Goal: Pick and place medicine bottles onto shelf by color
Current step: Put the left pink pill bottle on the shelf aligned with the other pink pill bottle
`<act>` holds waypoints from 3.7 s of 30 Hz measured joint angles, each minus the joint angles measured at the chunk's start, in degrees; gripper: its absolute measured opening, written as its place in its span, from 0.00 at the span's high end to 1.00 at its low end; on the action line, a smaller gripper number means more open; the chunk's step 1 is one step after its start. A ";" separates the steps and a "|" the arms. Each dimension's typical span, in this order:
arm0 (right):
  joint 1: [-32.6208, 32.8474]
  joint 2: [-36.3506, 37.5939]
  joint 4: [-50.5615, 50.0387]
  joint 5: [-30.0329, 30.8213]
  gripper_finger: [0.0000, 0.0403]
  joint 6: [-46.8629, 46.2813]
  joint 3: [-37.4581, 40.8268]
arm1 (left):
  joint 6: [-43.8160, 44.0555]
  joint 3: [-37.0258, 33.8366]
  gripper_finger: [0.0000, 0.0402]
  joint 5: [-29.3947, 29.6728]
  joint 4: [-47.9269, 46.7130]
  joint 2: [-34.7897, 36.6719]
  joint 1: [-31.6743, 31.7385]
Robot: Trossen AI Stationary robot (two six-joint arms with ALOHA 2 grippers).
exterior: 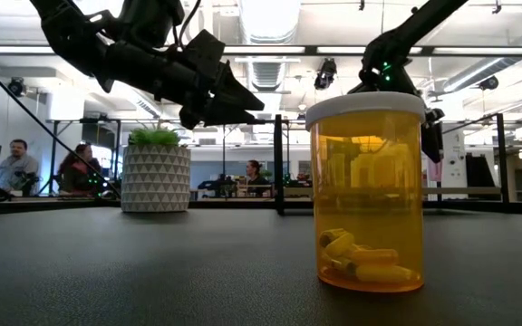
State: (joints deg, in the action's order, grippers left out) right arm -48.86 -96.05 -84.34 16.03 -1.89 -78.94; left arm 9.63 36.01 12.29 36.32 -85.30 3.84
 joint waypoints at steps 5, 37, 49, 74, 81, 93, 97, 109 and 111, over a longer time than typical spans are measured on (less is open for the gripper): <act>-0.51 -0.02 2.07 -0.15 0.74 2.61 -0.05 | 0.00 0.00 0.42 -0.01 0.02 0.00 0.00; -2.19 -0.61 5.43 -2.51 0.74 8.62 -0.05 | 0.02 0.00 0.42 -0.02 0.04 0.00 0.00; -2.19 -0.61 5.43 -2.49 0.74 11.00 -0.02 | 0.03 0.00 0.42 -0.02 0.04 0.00 0.00; -2.19 -0.61 5.60 -2.13 0.74 11.23 -0.02 | 0.38 0.00 0.42 -0.02 0.05 0.00 0.00; -2.19 -0.61 5.38 -2.03 0.74 8.52 -0.02 | 0.43 0.00 0.42 -0.02 0.07 0.00 -0.01; -2.19 -0.39 5.35 -1.31 0.74 8.22 2.37 | 0.48 0.00 0.42 -0.03 0.07 0.00 0.00; -2.19 -0.39 5.04 -0.37 0.74 9.25 3.21 | 0.47 0.00 0.42 -0.02 0.07 0.00 0.00; -2.19 -0.42 5.81 0.39 0.74 9.97 1.00 | 0.46 0.00 0.42 -0.02 0.24 0.00 0.00; -2.19 -0.52 5.12 0.39 0.74 10.04 1.03 | 0.46 0.00 0.42 -0.02 0.24 0.00 0.00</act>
State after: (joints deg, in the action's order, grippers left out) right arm -51.05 -96.57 -79.22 16.43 8.14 -77.91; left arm 10.09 36.01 12.27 36.56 -85.30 3.83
